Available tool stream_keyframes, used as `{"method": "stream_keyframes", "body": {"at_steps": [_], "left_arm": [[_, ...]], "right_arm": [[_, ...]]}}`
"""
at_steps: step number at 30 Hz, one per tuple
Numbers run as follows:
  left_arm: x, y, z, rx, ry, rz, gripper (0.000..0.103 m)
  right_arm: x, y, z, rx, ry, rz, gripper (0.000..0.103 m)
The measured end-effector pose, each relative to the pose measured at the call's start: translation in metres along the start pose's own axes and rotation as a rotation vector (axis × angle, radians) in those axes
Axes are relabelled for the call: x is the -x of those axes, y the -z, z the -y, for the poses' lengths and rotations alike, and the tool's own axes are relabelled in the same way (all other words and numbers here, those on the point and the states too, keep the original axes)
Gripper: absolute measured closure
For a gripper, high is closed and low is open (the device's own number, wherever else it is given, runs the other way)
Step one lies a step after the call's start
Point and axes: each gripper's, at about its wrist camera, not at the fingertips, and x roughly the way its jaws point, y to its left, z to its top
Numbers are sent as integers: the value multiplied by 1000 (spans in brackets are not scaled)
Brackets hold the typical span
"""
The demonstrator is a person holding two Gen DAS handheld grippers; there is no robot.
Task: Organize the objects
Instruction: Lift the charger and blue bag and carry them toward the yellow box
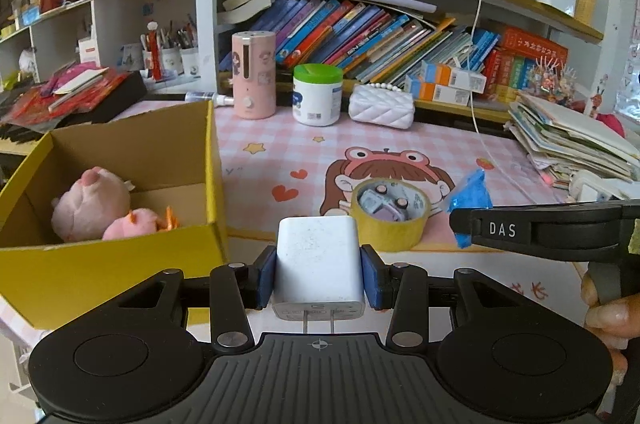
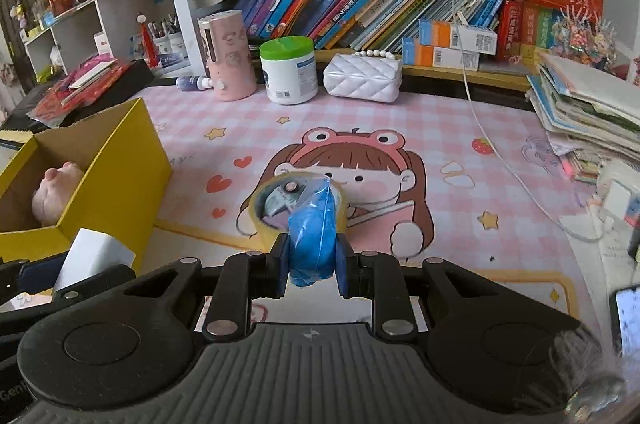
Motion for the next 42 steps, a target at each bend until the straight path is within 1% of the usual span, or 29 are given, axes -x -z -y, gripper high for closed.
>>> {"method": "stream_keyframes", "body": {"at_steps": [7, 12, 17, 22, 32, 42], "left_arm": [[30, 18, -28, 17, 10, 22, 62], [52, 36, -59, 50, 0, 10, 62], [73, 59, -94, 93, -31, -11, 62], [94, 76, -124, 120, -65, -20, 62], [130, 102, -160, 106, -102, -19, 62], [158, 113, -183, 123, -128, 10, 62]], "right_arm": [[22, 20, -34, 17, 18, -3, 82], [37, 38, -68, 37, 15, -28, 82], [48, 61, -107, 75, -9, -66, 82], [57, 79, -141, 103, -33, -83, 82], [77, 113, -192, 107, -75, -107, 82], [95, 123, -225, 145, -106, -90, 82]]}}
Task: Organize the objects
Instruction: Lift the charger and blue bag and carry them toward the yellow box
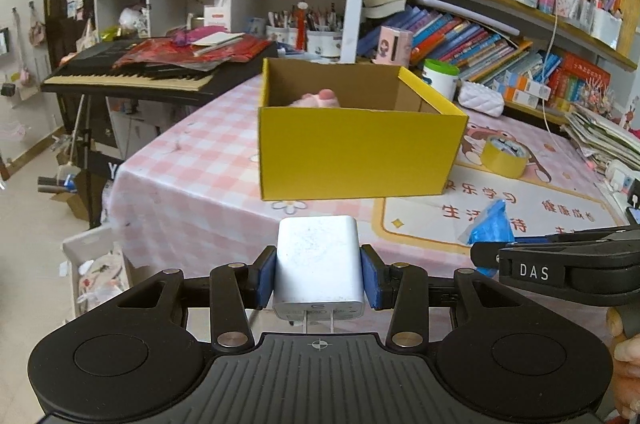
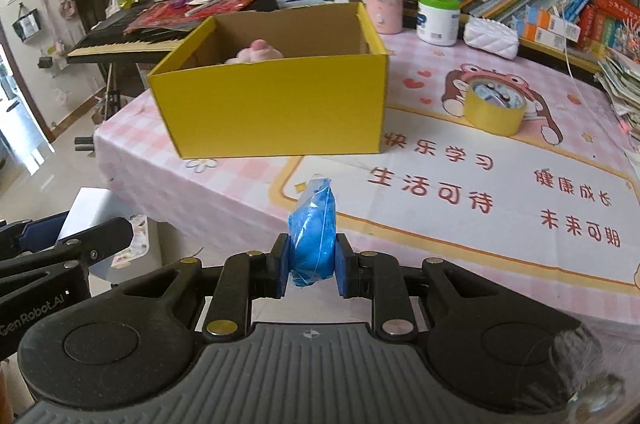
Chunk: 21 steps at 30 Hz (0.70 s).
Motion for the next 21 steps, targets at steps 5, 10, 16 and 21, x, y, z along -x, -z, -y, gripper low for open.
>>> {"method": "stream_keyframes", "body": {"at_steps": [5, 10, 16, 21], "left_arm": [[8, 0, -11, 26, -15, 24, 62], [11, -1, -15, 35, -18, 34, 62], [8, -3, -14, 43, -9, 33, 62], [1, -6, -8, 36, 7, 32, 62]], "right_arm": [[5, -2, -12, 27, -22, 12, 82], [9, -5, -19, 40, -29, 21, 82], [9, -7, -19, 46, -23, 17, 82], [4, -12, -12, 42, -17, 16, 82]]}}
